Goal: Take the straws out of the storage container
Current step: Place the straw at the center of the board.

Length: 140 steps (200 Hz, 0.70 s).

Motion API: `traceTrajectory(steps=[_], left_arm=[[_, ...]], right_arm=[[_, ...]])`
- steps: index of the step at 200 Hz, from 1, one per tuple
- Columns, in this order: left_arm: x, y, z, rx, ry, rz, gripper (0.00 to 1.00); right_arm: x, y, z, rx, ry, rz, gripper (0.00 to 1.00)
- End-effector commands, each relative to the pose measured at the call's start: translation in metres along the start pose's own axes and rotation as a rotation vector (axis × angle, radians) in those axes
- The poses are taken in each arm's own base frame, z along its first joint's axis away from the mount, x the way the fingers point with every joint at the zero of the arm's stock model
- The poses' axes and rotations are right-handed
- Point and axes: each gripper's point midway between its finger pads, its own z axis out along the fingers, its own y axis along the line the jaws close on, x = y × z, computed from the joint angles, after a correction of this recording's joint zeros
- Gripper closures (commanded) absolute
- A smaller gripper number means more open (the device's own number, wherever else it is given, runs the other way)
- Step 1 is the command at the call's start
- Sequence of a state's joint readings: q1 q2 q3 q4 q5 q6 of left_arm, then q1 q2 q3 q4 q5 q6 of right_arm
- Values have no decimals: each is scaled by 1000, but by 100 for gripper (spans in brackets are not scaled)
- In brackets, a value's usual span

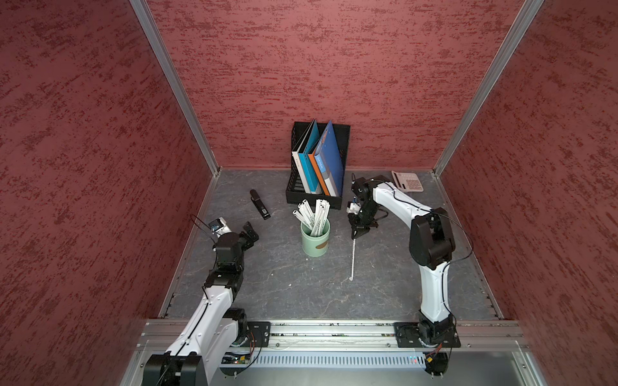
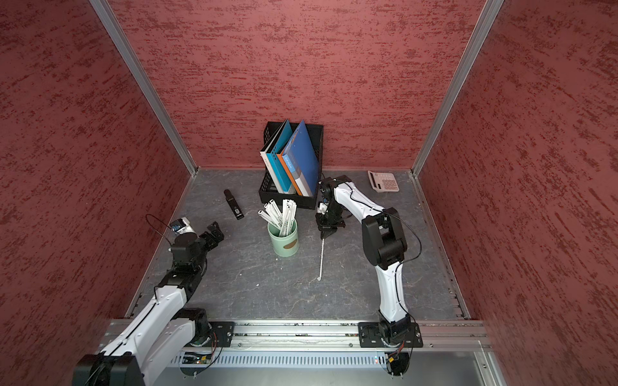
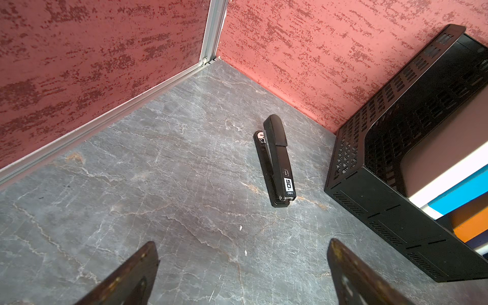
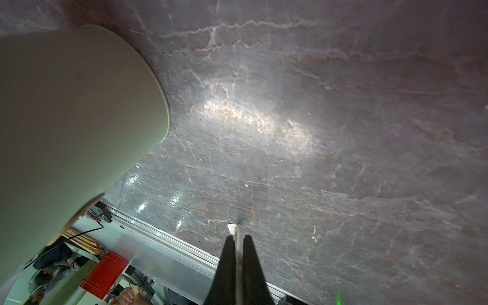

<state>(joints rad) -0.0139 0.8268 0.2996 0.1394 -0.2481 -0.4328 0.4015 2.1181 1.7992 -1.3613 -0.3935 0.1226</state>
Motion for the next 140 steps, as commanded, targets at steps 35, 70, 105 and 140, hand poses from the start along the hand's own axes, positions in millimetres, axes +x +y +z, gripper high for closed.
traceTrajectory(steps=[35,70,105,140], left_arm=[[-13,-4,0,3,-30,-6,0],[-13,-4,-1,3,-31,-6,1],[-13,-4,-1,3,-33,-7,0],[-13,-3,-1,3,-33,-9,1]], right_arm=[[-17,2,9,-38,-21,1,93],[-22,1,20,-50,-12,9,91],[-27,-1,28,-56,-12,18,89],[-31,-5,34,-45,-10,28,88]])
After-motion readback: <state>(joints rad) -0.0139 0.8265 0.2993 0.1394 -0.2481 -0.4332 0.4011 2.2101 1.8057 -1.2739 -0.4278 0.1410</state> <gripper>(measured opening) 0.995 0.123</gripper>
